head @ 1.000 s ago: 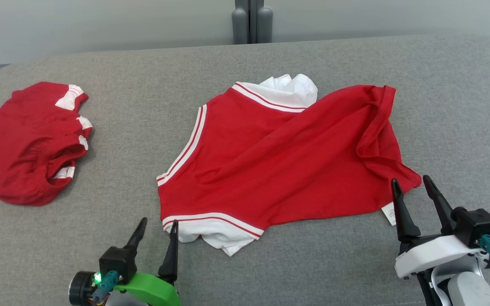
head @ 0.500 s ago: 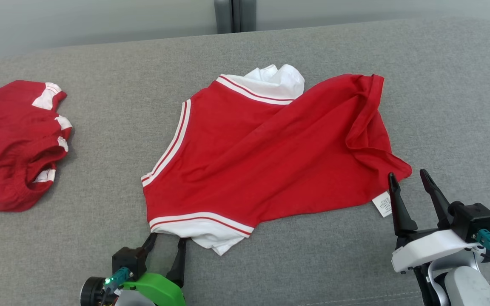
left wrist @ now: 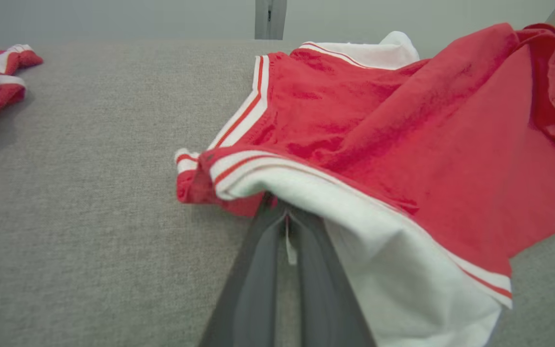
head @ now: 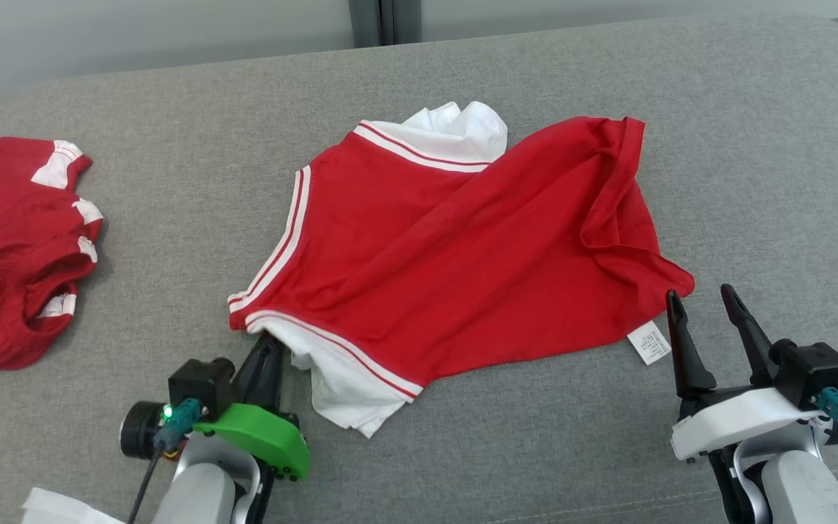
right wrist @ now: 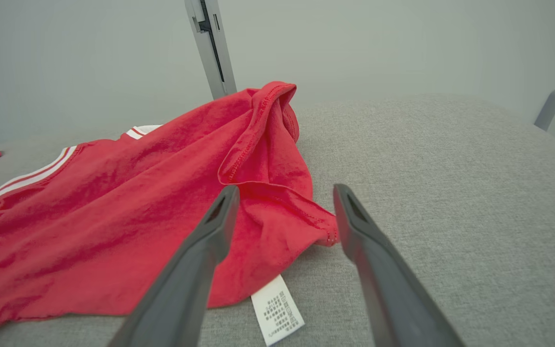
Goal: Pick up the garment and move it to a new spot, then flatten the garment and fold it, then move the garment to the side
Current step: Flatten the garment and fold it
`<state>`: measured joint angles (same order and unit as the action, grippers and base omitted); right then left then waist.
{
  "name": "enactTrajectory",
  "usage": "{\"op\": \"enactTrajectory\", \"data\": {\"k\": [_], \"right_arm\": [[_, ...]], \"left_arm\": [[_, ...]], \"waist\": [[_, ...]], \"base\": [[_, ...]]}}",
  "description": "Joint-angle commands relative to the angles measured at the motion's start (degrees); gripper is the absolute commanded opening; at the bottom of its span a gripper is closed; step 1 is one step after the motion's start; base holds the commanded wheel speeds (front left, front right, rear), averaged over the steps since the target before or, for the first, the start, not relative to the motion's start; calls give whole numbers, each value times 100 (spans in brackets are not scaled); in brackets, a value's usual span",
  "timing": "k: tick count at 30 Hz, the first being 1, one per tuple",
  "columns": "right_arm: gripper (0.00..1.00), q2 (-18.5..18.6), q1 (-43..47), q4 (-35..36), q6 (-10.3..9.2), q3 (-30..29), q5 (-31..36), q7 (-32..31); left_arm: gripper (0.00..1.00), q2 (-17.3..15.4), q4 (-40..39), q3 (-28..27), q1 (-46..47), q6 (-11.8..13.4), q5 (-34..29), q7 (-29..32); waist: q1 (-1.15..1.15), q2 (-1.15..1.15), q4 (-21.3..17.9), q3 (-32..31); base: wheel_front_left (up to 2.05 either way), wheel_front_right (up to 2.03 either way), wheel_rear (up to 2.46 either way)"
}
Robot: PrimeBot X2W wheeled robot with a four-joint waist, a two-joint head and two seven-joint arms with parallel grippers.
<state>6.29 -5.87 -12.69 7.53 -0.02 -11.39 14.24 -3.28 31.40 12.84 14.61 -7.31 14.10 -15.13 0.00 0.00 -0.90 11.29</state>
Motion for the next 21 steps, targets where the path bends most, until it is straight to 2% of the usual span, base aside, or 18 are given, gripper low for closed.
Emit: {"op": "enactTrajectory", "data": {"k": [1, 7, 17, 18, 19, 21], "right_arm": [[100, 27, -44, -12, -9, -13, -26, 30], [100, 39, -139, -53, -8, -21, -44, 39], [100, -9, -127, -173, -8, -69, -45, 67], [100, -14, -104, -174, -8, -88, -38, 65], [100, -18, -85, -167, -8, -105, -29, 67], [100, -26, -60, -155, -8, -116, -16, 76]], "left_arm": [[0, -84, -153, -58, 131, -23, -63, -1], [0, -213, -571, -115, 395, -25, -235, 0], [0, -157, -448, -16, 695, -23, -155, -1], [71, -148, -493, -51, 659, -23, -190, -1], [100, -140, -545, -96, 600, -19, -219, -1], [100, -138, -668, -187, 498, -9, -254, -1]], "waist": [[0, 0, -5, 5], [0, 0, -86, 30], [0, 0, -223, -6], [0, 0, -211, -29], [0, 0, -196, -56], [0, 0, -153, -129]], "base": [[0, 0, 0], [0, 0, 0], [0, 0, 0], [0, 0, 0], [0, 0, 0], [0, 0, 0]]}}
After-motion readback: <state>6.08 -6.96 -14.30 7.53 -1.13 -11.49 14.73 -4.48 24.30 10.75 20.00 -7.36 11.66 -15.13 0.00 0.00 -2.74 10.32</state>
